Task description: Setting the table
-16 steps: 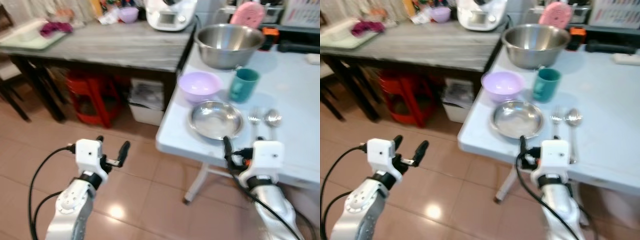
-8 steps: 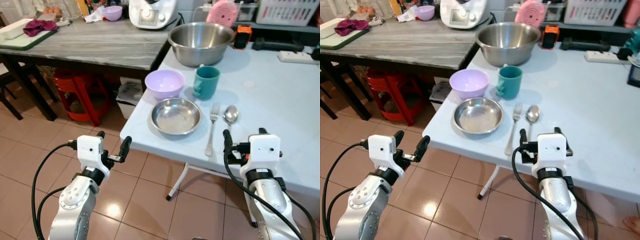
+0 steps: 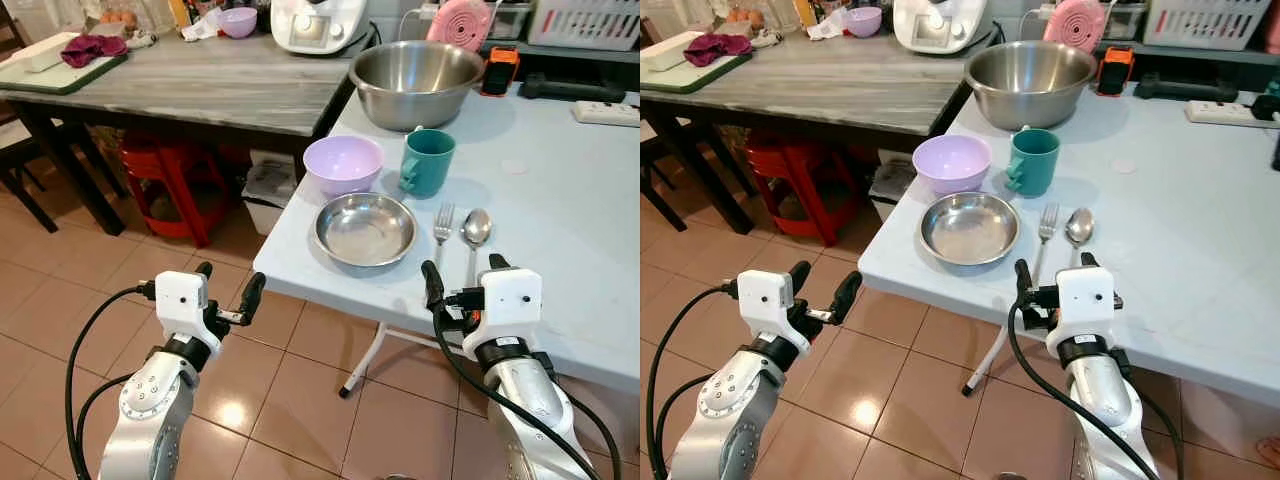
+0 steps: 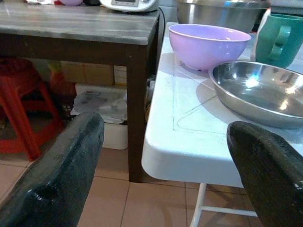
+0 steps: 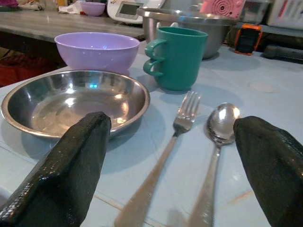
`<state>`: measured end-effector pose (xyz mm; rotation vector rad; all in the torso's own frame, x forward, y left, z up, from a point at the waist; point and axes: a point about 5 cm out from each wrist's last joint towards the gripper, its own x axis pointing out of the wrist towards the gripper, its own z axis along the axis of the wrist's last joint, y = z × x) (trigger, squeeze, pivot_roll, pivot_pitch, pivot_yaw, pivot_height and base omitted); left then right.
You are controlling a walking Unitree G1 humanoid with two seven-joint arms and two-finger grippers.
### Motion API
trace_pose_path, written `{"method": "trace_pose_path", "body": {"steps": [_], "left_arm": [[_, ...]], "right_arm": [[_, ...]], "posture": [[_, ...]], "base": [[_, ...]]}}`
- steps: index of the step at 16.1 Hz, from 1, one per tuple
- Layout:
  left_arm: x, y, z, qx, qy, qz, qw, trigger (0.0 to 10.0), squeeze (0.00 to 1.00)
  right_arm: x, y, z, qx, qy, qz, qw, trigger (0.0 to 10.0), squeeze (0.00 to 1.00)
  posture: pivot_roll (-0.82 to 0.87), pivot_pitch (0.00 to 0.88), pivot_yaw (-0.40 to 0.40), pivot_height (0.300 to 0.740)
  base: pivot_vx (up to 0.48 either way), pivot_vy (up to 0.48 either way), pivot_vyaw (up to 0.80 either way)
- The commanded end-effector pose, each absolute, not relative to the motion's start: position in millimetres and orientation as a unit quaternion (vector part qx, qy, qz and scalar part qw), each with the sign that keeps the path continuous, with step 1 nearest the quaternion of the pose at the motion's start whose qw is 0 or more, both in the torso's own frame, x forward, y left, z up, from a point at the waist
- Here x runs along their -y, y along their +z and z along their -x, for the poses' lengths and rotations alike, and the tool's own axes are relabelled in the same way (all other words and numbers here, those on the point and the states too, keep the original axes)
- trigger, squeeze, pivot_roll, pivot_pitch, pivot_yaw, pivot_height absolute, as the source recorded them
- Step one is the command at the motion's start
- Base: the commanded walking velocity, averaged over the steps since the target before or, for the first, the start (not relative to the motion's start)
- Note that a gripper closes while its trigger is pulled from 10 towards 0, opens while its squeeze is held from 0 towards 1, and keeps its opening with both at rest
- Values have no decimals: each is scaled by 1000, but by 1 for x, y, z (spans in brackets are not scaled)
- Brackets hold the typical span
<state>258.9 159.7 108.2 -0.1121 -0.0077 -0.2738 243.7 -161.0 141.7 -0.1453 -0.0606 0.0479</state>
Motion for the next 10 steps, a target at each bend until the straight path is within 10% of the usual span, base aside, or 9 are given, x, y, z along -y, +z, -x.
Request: {"method": "trace_pose_path", "body": {"steps": [1,10], "left_arm": [[-161,109,-259,7,-140,56,989,10000,0],[-151,117,-262,27,-202,43,978,10000,0]], "right_arm": [[160,148,-244,45,26,71,996,10000,0],[169,150,-252,40,-8,29,999,10000,0]], "posture": [[-204,99,77,740],[-202,110,72,740]], "base": [[0,0,0],[0,0,0]]}}
